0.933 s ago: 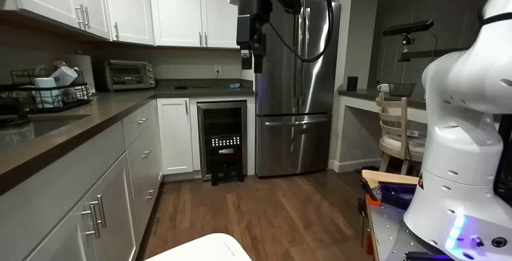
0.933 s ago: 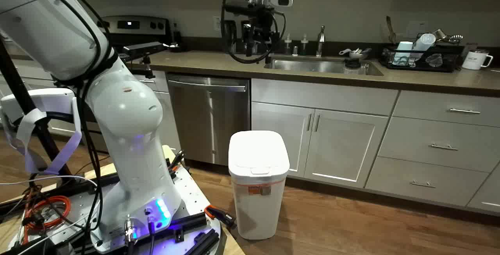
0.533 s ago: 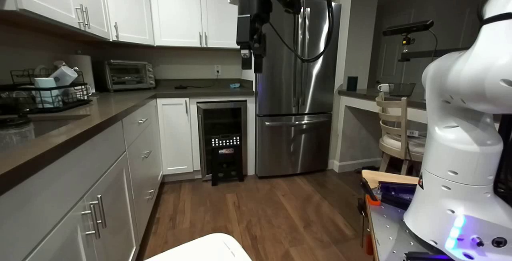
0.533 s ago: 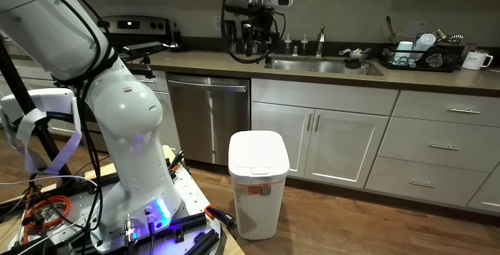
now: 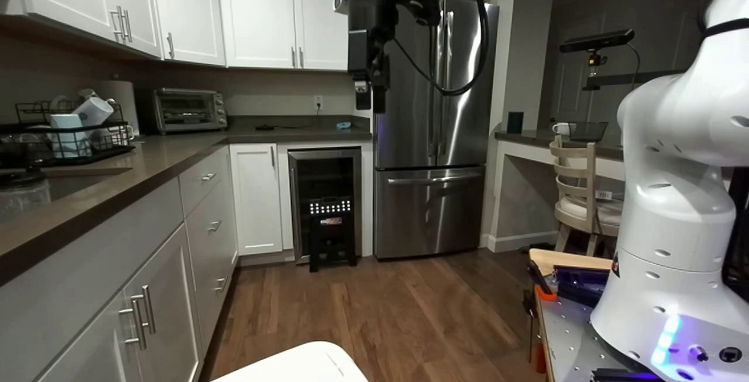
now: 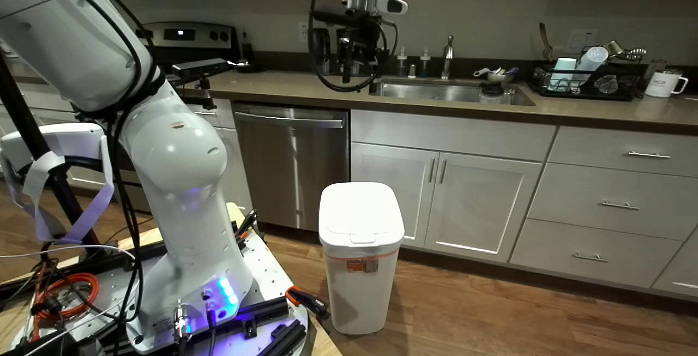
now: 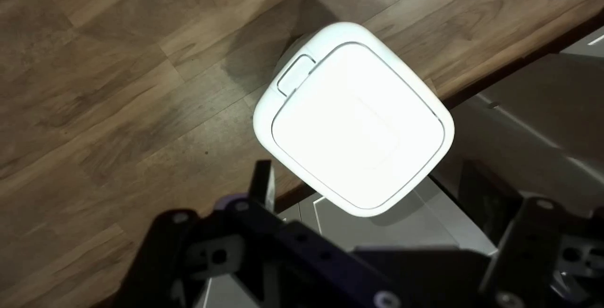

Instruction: Press the open button of the bin

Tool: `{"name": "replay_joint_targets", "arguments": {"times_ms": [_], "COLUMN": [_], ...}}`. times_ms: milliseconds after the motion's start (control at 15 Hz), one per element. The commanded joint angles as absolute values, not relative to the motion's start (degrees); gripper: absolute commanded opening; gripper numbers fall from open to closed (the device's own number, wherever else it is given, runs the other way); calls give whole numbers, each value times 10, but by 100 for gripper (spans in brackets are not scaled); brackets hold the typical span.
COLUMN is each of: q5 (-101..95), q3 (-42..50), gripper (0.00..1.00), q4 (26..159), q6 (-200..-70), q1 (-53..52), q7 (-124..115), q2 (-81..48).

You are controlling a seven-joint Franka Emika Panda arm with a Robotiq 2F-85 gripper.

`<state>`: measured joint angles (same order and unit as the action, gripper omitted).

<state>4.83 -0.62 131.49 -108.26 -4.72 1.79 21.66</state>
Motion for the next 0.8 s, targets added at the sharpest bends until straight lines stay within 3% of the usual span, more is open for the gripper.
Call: {"name": "replay_joint_targets", "arguments": {"times_ms": [0,400,733], "q5": [33,-10,0], "q3": [-21,-32,-33], "gripper": [100,100,100], "q4": [1351,1435,1430], "q6": [-1146,-1385,-1552], "q1": [-43,-46,-38], "q7": [27,62,111], "q2": [170,43,-122]}}
